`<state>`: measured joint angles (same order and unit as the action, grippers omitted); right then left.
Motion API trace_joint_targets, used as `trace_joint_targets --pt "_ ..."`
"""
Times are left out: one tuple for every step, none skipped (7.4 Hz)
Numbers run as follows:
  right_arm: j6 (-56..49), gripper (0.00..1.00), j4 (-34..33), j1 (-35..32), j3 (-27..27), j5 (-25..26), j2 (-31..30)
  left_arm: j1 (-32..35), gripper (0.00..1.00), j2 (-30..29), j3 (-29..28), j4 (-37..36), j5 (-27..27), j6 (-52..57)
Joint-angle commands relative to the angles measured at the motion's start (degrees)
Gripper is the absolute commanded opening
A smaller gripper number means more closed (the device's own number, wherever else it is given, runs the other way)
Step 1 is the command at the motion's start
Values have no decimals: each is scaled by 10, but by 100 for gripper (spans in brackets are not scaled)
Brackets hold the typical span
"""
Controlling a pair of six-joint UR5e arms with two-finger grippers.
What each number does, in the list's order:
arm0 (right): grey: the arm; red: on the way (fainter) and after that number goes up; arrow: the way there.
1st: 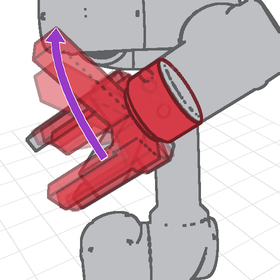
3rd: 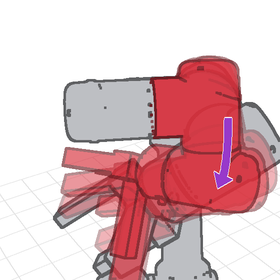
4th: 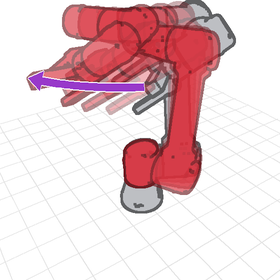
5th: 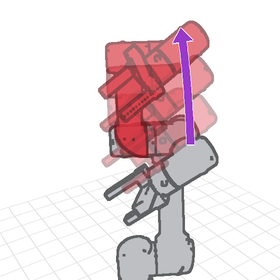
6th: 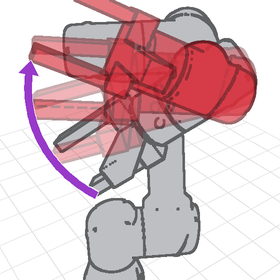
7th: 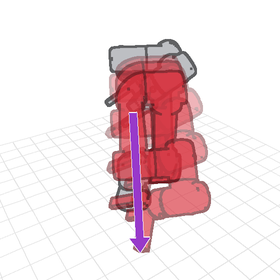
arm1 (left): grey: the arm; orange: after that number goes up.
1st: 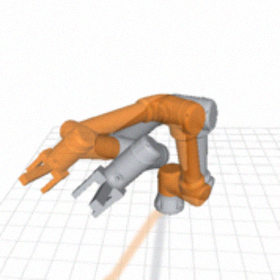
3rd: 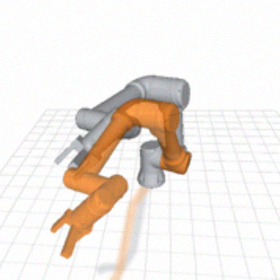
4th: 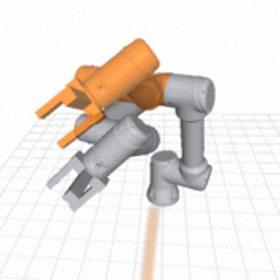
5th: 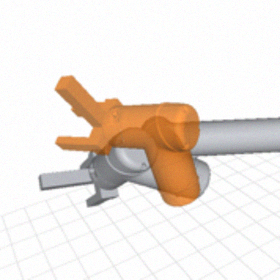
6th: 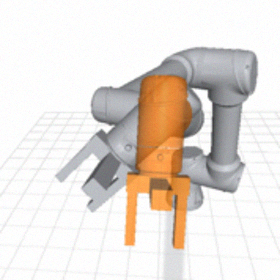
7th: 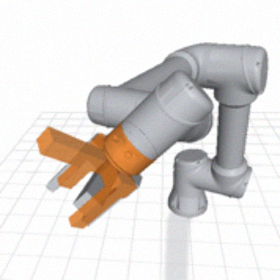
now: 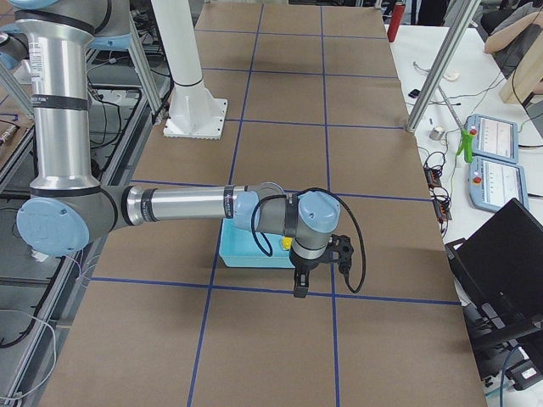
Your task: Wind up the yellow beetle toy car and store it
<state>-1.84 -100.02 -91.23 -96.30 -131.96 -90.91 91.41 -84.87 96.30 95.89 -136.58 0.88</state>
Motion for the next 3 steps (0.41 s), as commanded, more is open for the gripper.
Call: trace_joint_targets --pt "0 100 0 0 -1 -1 0 0 99 0 1 0 0 0" --pt "0 100 0 0 -1 -1 0 1 99 1 3 -1 0 0" --pt "0 100 0 0 -1 -1 0 0 99 1 6 -1 0 -1"
